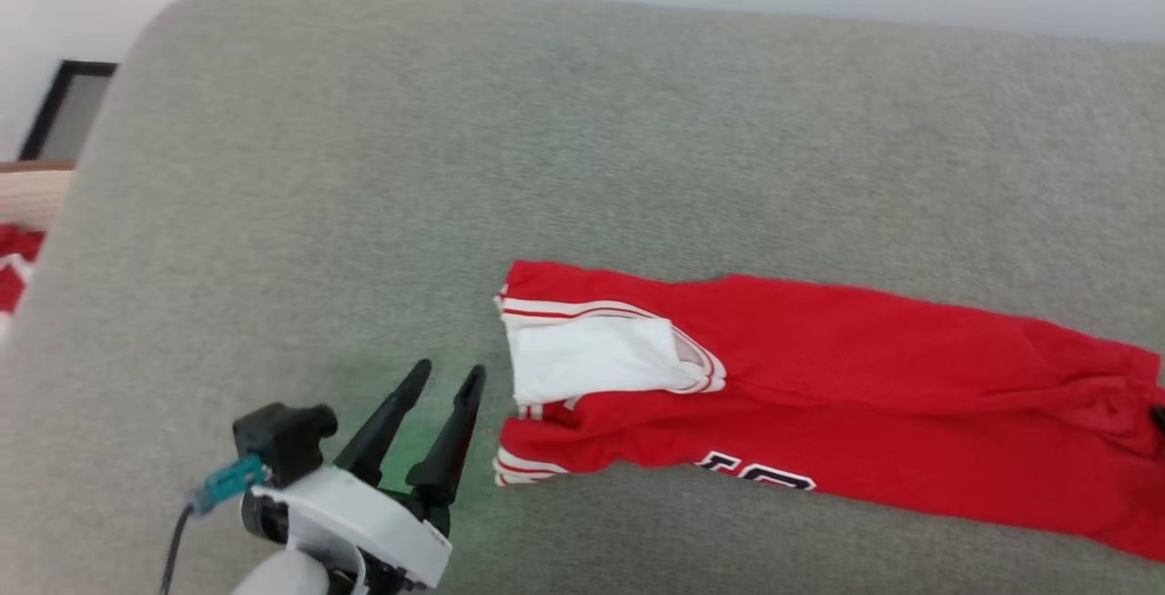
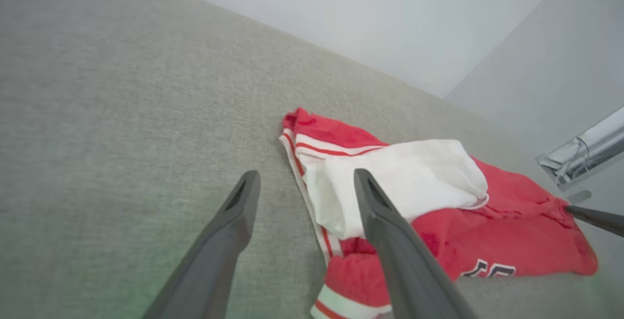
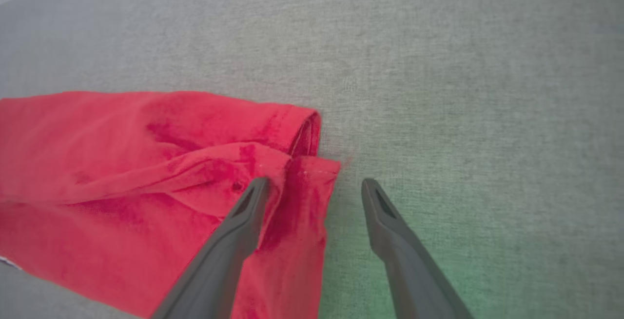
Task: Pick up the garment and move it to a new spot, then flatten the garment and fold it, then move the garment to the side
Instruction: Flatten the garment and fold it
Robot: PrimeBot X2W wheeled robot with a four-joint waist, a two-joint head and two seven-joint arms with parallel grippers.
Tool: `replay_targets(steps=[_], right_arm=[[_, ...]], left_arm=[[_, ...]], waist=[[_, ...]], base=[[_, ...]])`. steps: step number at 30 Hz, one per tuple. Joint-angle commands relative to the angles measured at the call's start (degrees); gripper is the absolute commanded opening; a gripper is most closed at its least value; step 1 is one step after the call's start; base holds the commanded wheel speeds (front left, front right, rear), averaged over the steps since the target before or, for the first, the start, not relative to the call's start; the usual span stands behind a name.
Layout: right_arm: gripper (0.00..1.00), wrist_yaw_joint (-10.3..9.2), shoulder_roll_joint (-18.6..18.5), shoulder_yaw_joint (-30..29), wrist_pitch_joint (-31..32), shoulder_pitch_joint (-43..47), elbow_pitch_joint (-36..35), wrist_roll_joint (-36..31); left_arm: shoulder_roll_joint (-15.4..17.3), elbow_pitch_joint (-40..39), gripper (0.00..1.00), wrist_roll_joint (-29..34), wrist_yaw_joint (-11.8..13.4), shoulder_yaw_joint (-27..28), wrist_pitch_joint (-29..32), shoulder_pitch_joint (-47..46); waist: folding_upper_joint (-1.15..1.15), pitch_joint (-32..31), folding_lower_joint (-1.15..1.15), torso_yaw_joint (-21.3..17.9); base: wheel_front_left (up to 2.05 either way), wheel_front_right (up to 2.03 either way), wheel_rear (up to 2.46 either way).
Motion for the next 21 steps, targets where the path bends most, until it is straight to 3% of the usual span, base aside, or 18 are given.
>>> replay_targets(steps=[1, 11, 14, 20, 21], right_arm=[[1.0, -0.07, 0.1, -0.6, 0.8, 0.9, 0.3, 0.5], [1.0, -0.08, 2.4, -2.7, 15.7, -1.4, 3.7, 2.3], [1.0, -0.07, 4.2, -2.4, 19.1, -3.5, 4.9, -0.3], [1.0, -0.07, 9.5, -2.0, 20.8, -8.2, 8.4, -7.2], [0.74, -0.07, 10.3, -1.8, 20.6, -8.7, 8.9, -7.9]], left_arm=[[-0.9, 0.0, 1.0, 1.3, -0.2, 1.1, 0.0, 1.2], [-9.4, -1.9, 1.0, 26.6, -0.1, 16.9, 0.0, 7.9], [-11.1, -2.9, 1.0, 34.7, 0.8, 19.4, 0.0, 8.4], [-14.9, -4.3, 1.0, 42.4, 0.2, 23.5, 0.0, 9.2], [-15.3, -4.0, 1.0, 43.0, -0.1, 24.0, 0.0, 9.4]], waist=[[0.0, -1.6, 0.0, 2.0], [0.0, -2.7, 0.0, 4.7], [0.0, -2.7, 0.0, 5.0], [0.0, -1.9, 0.0, 5.0], [0.0, -1.7, 0.0, 5.0]], base=[[0.0, 0.0, 0.0], [0.0, 0.0, 0.0], [0.0, 0.0, 0.0], [0.0, 0.0, 0.0], [0.0, 0.0, 0.0]])
